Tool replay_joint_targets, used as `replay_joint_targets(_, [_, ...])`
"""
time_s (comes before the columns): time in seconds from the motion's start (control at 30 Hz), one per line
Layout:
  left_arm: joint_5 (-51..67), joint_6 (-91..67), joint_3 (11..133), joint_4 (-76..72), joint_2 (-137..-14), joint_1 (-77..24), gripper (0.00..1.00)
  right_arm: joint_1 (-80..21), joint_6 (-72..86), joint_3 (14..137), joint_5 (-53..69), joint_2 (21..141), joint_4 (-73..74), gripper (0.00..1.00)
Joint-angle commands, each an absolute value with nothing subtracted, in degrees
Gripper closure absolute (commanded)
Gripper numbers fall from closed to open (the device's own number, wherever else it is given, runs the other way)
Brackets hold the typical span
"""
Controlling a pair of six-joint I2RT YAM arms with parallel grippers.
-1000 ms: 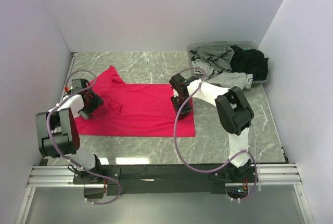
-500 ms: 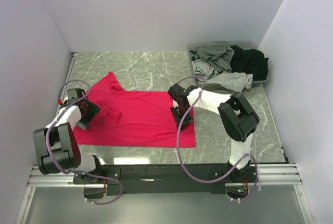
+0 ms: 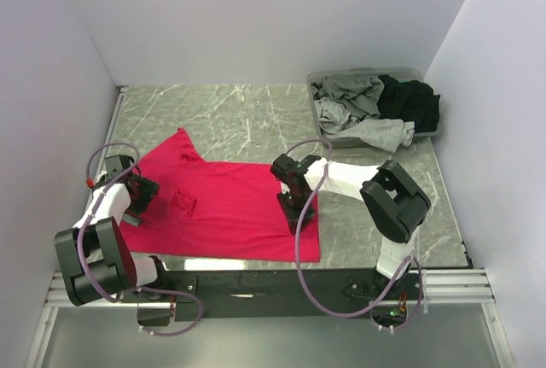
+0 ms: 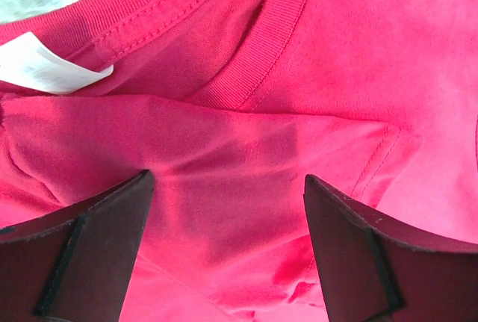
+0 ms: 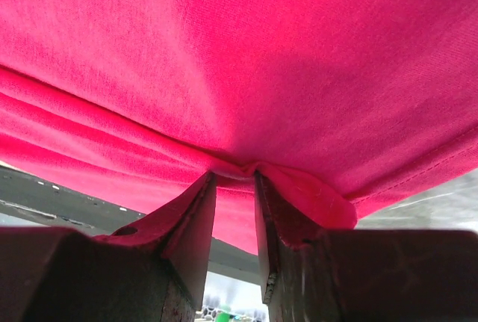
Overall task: Fold and stack the t-shirts
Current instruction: Fold the tshirt
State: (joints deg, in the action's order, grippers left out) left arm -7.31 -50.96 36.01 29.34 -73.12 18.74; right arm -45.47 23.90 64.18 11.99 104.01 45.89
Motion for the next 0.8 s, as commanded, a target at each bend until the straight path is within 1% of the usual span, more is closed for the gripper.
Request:
replay_joint_targets(0.0, [-9.3,-52.7,34.8,35.1,-72.3,19.2,0.11,-46.8,25.0,61.7,10.2,103.5,47.1,0.65])
replay_joint_targets(0.13, [-9.9,-52.6,36.8,36.1,-71.8,19.2,0.11,-47.0,25.0,63.6,8.0,101.7,48.9,0.65])
replay_joint_targets(0.33, [-10.6,-52.0,43.9,37.6,-72.4,19.2,0.09,-46.4,23.6,73.8,1.8,99.1,55.3,0.63])
replay_joint_targets(0.47, [-11.6,-52.2,48.9,37.6,-73.6,19.1,0.09,-43.9,22.7,77.9,-1.8,97.9,57.4,0.63])
replay_joint_targets(0.63, [-12.8,-52.2,54.1,35.0,-75.1,18.3,0.11,-36.4,22.3,78.4,-6.5,95.4,53.0,0.63])
replay_joint_targets(0.77, [-13.1,-50.2,59.9,31.0,-79.3,15.2,0.15,-31.0,22.2,77.7,-9.0,94.1,45.9,0.63])
